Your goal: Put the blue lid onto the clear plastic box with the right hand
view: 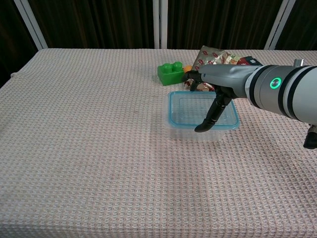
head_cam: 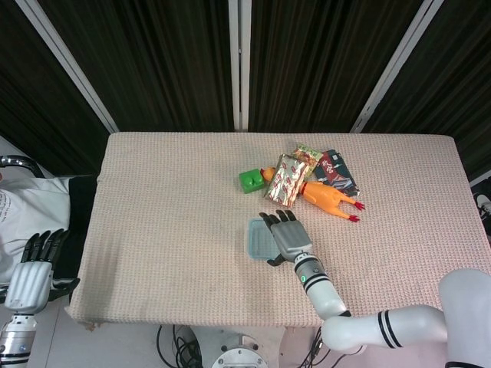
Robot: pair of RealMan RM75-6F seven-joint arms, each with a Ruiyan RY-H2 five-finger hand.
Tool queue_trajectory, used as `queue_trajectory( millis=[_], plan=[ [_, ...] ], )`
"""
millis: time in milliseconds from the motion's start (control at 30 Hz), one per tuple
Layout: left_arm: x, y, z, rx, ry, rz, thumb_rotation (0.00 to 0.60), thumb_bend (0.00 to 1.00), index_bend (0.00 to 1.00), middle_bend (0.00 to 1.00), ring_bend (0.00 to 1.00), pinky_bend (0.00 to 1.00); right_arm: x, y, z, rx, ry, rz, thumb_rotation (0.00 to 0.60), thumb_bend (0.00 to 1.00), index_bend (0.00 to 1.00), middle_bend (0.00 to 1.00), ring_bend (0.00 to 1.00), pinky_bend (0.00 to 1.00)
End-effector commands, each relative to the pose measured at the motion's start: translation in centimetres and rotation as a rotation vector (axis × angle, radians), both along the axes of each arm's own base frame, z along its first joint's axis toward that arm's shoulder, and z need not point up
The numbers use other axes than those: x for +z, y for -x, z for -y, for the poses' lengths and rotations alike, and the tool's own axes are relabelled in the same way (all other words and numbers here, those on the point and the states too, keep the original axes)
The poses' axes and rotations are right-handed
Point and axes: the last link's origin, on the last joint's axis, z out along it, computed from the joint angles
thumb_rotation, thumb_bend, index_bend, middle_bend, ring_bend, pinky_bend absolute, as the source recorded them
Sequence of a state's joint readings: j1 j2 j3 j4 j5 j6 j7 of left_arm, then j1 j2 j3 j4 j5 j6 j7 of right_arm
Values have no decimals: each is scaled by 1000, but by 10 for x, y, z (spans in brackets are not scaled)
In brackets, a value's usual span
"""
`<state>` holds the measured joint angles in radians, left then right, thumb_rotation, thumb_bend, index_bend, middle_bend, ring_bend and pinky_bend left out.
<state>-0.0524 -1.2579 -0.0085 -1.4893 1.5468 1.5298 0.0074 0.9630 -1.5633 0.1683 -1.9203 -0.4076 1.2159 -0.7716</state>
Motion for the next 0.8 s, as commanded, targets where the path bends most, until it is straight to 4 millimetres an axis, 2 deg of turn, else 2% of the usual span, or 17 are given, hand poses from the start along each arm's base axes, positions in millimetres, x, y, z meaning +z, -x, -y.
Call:
queue_trajectory(
  millis=[33, 800],
  plan=[
    [0, 0, 0, -1, 0, 1, 600, 142, 65, 54, 0, 0, 0, 1, 0, 1, 3, -4, 600, 161, 0, 221, 0, 0],
    [-1, 2, 1, 3, 2, 5, 600, 142, 65, 55, 0, 0, -5, 2, -2, -4, -8, 3, 600, 157, 0, 215, 0, 0]
  ],
)
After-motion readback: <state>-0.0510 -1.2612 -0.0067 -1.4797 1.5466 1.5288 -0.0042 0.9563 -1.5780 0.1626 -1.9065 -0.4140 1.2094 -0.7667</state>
